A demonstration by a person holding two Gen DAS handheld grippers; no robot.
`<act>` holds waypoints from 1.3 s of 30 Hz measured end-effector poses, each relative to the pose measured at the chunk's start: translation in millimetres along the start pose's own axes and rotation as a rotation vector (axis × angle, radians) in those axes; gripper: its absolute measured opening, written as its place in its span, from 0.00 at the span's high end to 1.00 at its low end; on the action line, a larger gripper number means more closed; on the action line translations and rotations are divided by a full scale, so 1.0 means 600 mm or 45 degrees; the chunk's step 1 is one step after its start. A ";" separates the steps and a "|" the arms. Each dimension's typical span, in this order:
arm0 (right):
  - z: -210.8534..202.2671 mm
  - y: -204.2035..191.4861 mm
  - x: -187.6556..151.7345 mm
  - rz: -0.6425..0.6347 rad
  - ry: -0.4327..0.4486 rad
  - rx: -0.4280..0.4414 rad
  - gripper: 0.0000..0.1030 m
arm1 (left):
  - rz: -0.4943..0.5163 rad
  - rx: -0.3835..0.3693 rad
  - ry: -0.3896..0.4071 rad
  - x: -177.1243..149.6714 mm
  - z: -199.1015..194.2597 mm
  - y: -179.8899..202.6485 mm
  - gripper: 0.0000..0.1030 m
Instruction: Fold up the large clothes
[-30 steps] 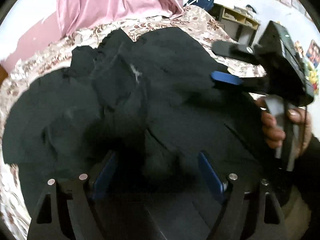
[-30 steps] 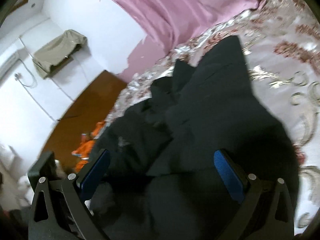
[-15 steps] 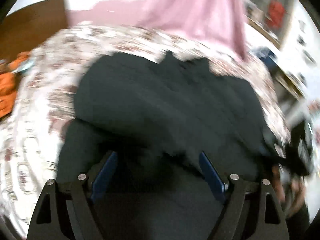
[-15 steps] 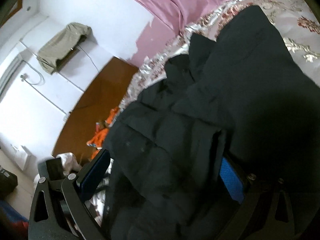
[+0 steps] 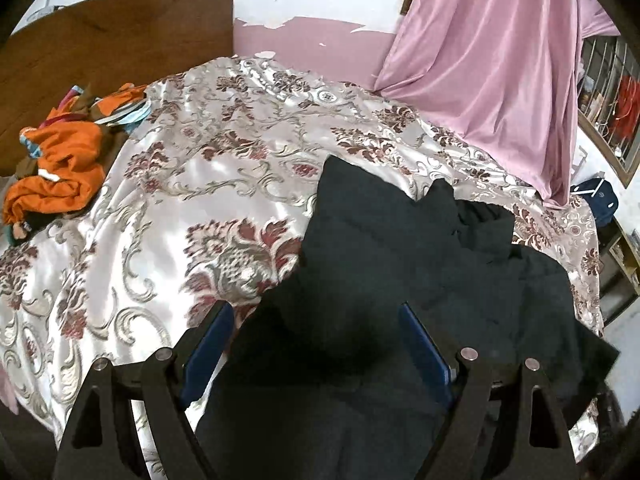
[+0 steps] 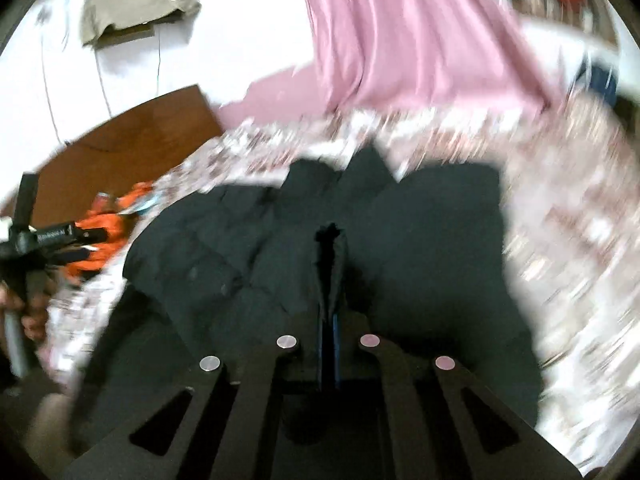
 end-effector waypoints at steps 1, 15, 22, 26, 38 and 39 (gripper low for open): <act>-0.009 0.010 0.010 -0.013 0.039 -0.051 0.97 | 0.002 0.006 0.002 0.005 0.004 0.003 0.19; 0.009 0.132 -0.010 0.205 0.078 -0.149 0.53 | 0.332 -0.104 0.125 0.049 0.091 0.159 0.19; 0.035 0.060 -0.009 0.017 0.048 0.027 0.53 | 0.545 -0.394 -0.021 -0.015 0.142 0.270 0.19; 0.070 0.026 -0.035 -0.064 -0.072 0.127 0.54 | 0.561 -0.476 -0.153 -0.071 0.172 0.275 0.19; 0.117 -0.002 -0.106 -0.268 -0.376 0.011 0.62 | 0.690 -0.354 -0.174 -0.156 0.202 0.235 0.22; 0.116 -0.004 -0.107 -0.279 -0.390 0.009 0.62 | 0.696 -0.347 -0.169 -0.157 0.203 0.236 0.22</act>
Point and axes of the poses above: each gripper's, at about its wrist camera, not at the fingertips, and z roughly the way its jaws point, y to its right, x to its top, the point moved 8 cm from there along z, roughly the way its jaws point, and after that the axes turned 2 degrees about -y, right-handed, at the moved point
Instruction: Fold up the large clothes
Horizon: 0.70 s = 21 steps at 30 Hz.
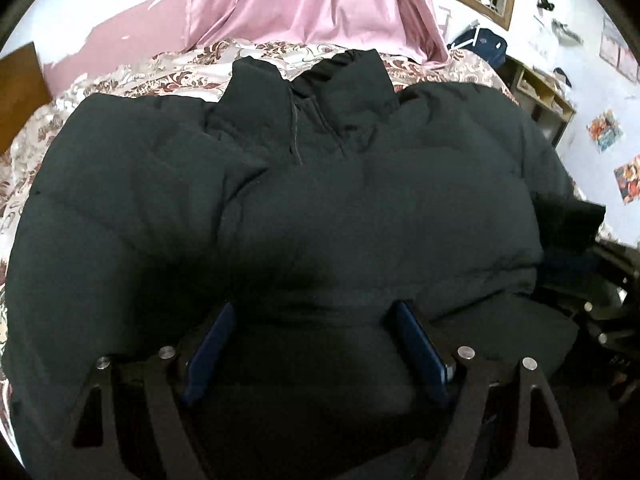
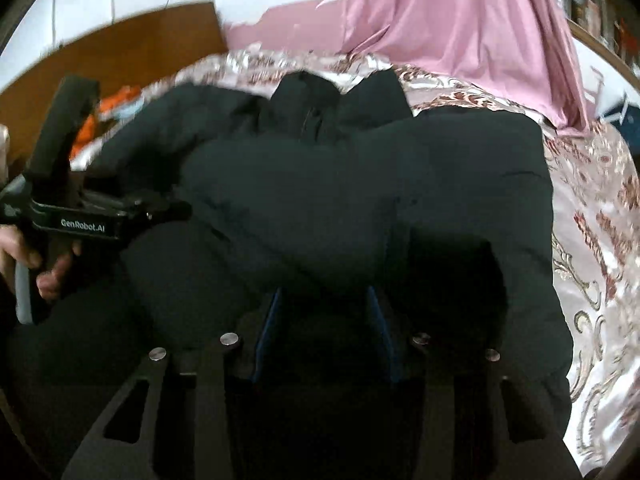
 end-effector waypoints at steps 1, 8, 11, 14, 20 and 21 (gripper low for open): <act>-0.001 -0.001 -0.001 -0.005 -0.009 0.001 0.62 | 0.004 0.007 0.002 0.001 0.001 0.000 0.22; 0.004 -0.001 -0.009 0.014 -0.010 0.009 0.62 | 0.045 0.092 0.019 0.001 0.029 0.000 0.20; 0.007 -0.001 -0.013 0.016 -0.006 0.007 0.62 | 0.054 0.102 0.022 -0.003 0.034 0.002 0.19; 0.008 -0.003 -0.016 0.014 0.006 0.003 0.62 | 0.064 0.121 0.023 -0.003 0.040 0.004 0.19; -0.016 0.001 -0.015 0.039 0.088 0.048 0.62 | 0.027 -0.031 0.012 0.003 0.015 -0.002 0.16; -0.019 0.004 -0.013 0.049 0.100 0.055 0.62 | 0.029 -0.053 -0.007 0.004 0.012 -0.001 0.16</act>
Point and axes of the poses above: each gripper's, at about its wrist camera, not at the fingertips, and z roughly the way its jaws point, y to its right, x to its top, the point moved 8 cm from there along z, roughly the way its jaws point, and after that the axes turned 2 degrees about -y, right-handed, at the moved point
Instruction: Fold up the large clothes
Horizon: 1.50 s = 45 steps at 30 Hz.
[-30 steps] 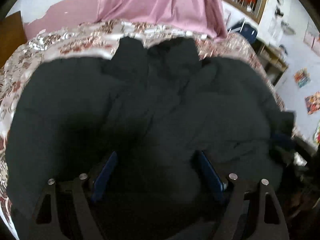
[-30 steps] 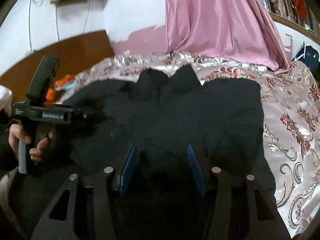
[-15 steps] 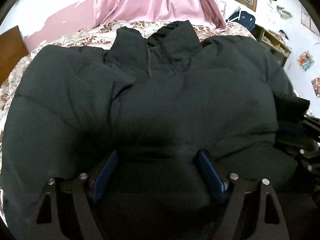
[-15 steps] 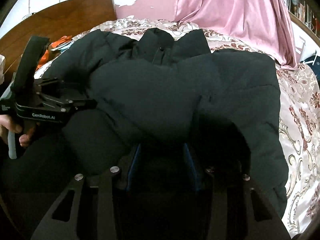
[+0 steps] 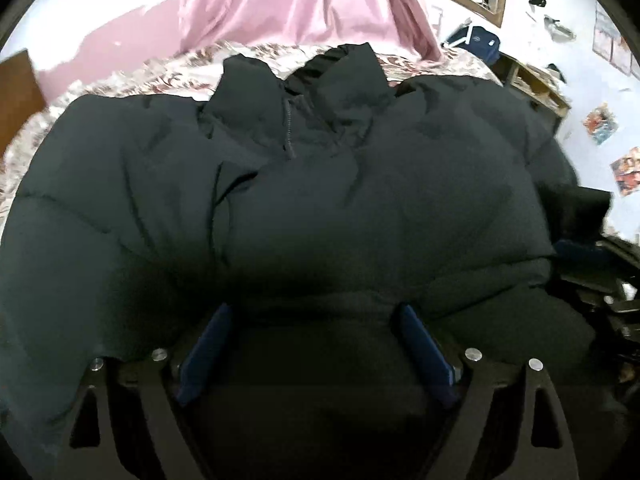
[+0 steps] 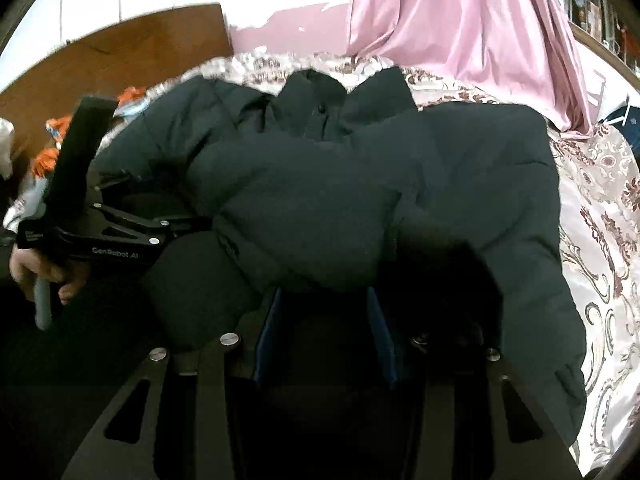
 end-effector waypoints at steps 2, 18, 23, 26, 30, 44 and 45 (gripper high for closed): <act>-0.011 0.003 0.002 0.025 0.015 0.016 0.60 | -0.007 -0.061 -0.043 0.007 -0.009 -0.002 0.16; 0.003 0.038 0.206 -0.110 -0.026 -0.007 0.43 | -0.098 0.020 0.073 0.238 -0.043 -0.154 0.15; 0.070 0.084 0.302 0.193 0.021 0.061 0.43 | -0.017 -0.062 0.095 0.329 0.025 -0.165 0.14; 0.120 0.104 0.337 0.287 0.045 0.080 0.43 | 0.052 -0.061 0.021 0.354 0.080 -0.163 0.15; 0.193 0.123 0.380 0.350 0.029 0.067 0.43 | -0.016 -0.151 0.026 0.386 0.118 -0.161 0.15; 0.318 0.126 0.416 0.392 -0.114 0.028 0.82 | -0.291 -0.293 -0.004 0.411 0.180 -0.184 0.86; 0.317 0.127 0.416 0.409 -0.113 0.042 0.82 | -0.290 -0.294 -0.003 0.412 0.179 -0.182 0.86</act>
Point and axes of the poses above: each gripper's, at about its wrist camera, not at the fingertips, and z roughly the way its jaws point, y to its right, x to its top, the point moved 8 cm from there along z, roughly the way its jaws point, and after that the axes turned 2 degrees about -y, right-handed, at the moved point
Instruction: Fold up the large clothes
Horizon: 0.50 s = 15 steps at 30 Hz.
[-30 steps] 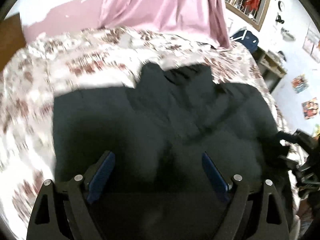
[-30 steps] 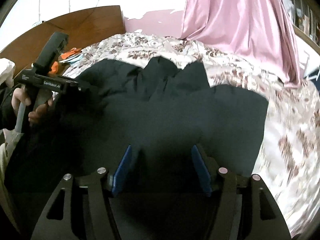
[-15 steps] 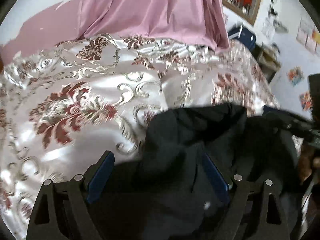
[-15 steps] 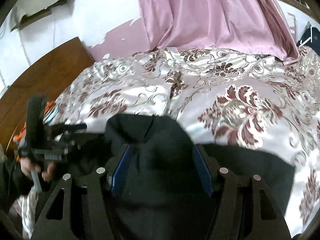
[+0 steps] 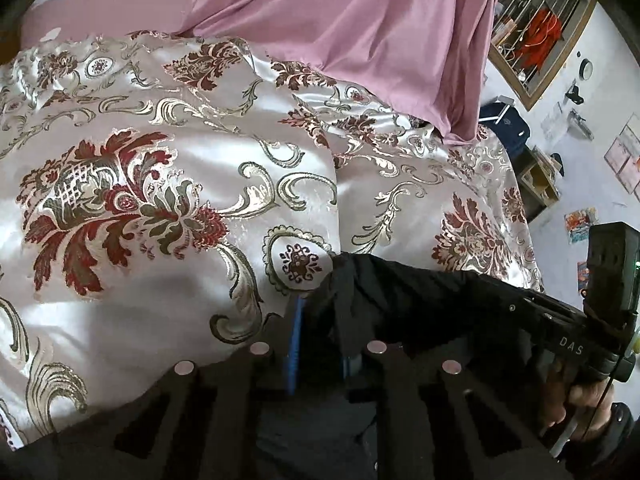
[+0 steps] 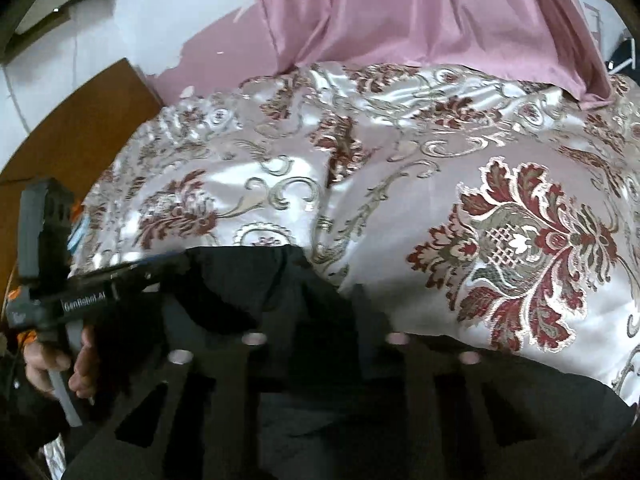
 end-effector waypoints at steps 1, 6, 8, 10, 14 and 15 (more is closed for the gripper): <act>-0.002 0.001 0.000 0.012 -0.003 0.007 0.84 | 0.006 -0.010 -0.001 0.001 -0.001 0.003 0.86; -0.006 0.009 0.000 0.035 -0.036 0.011 0.84 | 0.002 0.049 -0.063 0.007 0.009 0.001 0.86; 0.002 0.009 0.006 0.042 -0.056 0.012 0.83 | -0.009 0.061 -0.072 0.013 0.015 -0.001 0.86; 0.014 0.006 0.008 0.024 -0.093 0.005 0.83 | -0.006 0.073 -0.074 0.017 0.021 0.001 0.86; 0.025 0.003 0.009 0.006 -0.137 -0.011 0.82 | -0.004 0.095 -0.038 0.017 0.014 0.002 0.93; 0.019 0.003 0.010 0.004 -0.121 -0.018 0.83 | -0.012 0.092 -0.025 0.017 0.008 0.002 0.94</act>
Point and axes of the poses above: each gripper's, at about its wrist camera, not at the fingertips, and z roughly the way its jaws point, y to its right, x to its top, the point moved 8 cm from there along z, roughly the way its jaws point, and after that the axes turned 2 degrees about -y, right-handed, at the moved point
